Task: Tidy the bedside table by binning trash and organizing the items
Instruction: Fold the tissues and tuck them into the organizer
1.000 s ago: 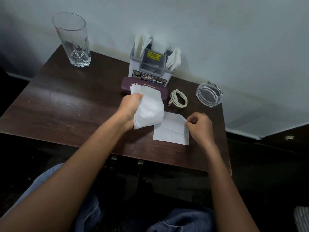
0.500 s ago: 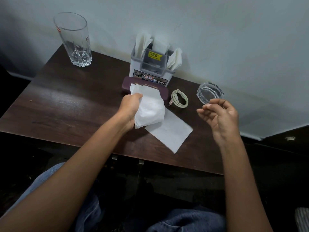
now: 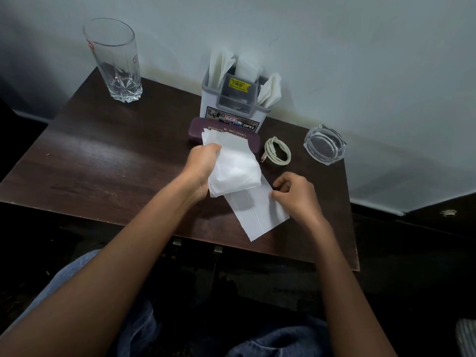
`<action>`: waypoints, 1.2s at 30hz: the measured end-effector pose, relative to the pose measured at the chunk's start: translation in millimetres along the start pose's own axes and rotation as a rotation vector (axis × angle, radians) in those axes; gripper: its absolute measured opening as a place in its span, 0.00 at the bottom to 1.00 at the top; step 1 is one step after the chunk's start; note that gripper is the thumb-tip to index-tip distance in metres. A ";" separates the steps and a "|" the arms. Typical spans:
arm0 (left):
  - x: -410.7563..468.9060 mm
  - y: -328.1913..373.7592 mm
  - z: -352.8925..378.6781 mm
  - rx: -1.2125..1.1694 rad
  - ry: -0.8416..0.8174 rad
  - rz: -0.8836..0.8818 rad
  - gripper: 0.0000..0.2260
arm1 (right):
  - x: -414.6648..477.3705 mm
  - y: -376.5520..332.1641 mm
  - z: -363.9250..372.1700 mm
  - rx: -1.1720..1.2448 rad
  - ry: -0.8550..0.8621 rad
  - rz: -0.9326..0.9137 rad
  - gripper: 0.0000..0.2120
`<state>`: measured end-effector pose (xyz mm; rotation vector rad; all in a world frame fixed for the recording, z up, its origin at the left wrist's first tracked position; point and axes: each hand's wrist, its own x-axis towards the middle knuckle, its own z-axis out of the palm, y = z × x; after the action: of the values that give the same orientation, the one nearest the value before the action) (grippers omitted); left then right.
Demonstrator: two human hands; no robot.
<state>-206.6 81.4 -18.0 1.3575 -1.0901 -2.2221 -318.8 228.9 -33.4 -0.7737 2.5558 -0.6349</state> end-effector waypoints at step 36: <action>-8.0 -14.3 11.8 -0.219 -0.384 -0.272 0.14 | -23.2 -44.5 -68.5 1.187 0.122 -0.232 0.16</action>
<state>-211.1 100.9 -20.7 1.0668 -0.7736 -2.7900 -315.8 230.5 51.4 -0.5575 1.6545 -2.0053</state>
